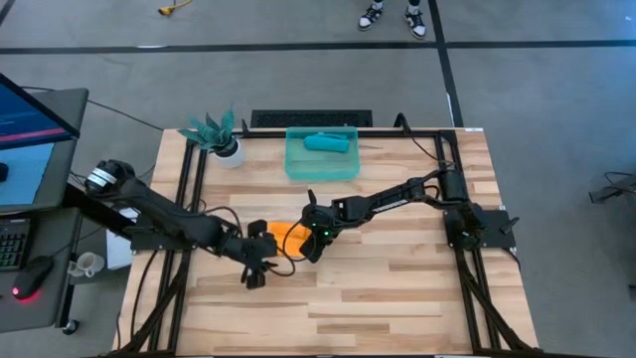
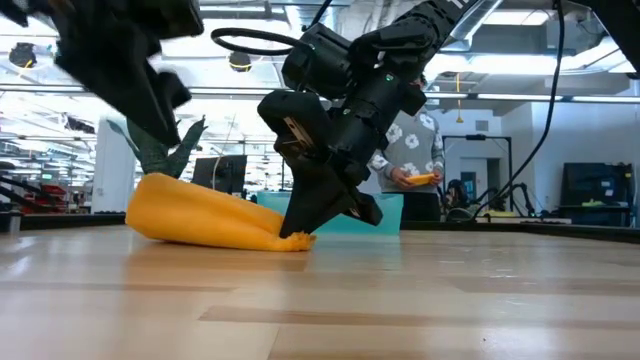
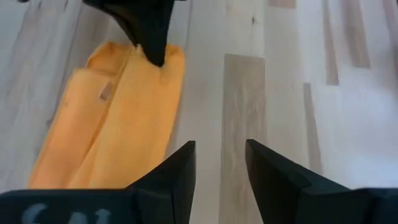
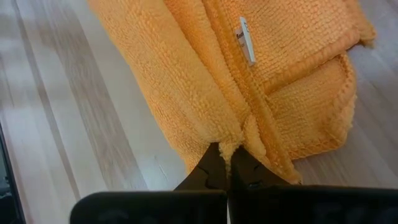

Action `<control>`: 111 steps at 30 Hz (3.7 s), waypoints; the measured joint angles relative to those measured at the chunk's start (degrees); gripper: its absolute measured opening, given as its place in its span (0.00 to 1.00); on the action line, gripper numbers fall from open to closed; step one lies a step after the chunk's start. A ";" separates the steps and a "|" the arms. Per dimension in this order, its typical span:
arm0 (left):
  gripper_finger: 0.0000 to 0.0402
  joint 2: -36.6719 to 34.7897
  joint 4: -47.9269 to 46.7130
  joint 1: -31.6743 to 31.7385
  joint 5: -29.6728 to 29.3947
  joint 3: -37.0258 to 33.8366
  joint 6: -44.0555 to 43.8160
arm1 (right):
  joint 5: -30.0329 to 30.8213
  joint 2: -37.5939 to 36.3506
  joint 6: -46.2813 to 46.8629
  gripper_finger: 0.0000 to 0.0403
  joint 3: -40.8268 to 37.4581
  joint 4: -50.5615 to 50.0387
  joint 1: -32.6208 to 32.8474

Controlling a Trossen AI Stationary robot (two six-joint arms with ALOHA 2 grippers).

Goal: Roll microfiber towels into tight, uniform cylinder then place into a basket
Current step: Roll the yellow microfiber cloth

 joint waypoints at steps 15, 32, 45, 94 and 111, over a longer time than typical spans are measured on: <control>0.32 0.51 15.32 11.39 -1.37 -14.06 -1.55 | -0.21 0.00 0.35 0.04 -0.02 0.11 0.03; 0.32 0.42 19.33 11.63 0.32 -20.19 -7.60 | -4.86 -0.59 9.91 0.29 -0.28 2.84 -1.01; 0.32 0.48 19.43 11.67 1.66 -20.30 -8.87 | 0.81 -8.80 3.43 0.29 -0.39 -6.84 -1.90; 0.32 -5.08 25.01 10.69 -1.65 -19.52 -8.60 | 21.56 0.87 -0.62 0.29 0.22 4.60 0.80; 0.32 5.81 40.85 14.34 -2.66 -19.41 0.47 | 21.04 0.90 -2.64 0.29 -0.11 5.68 0.31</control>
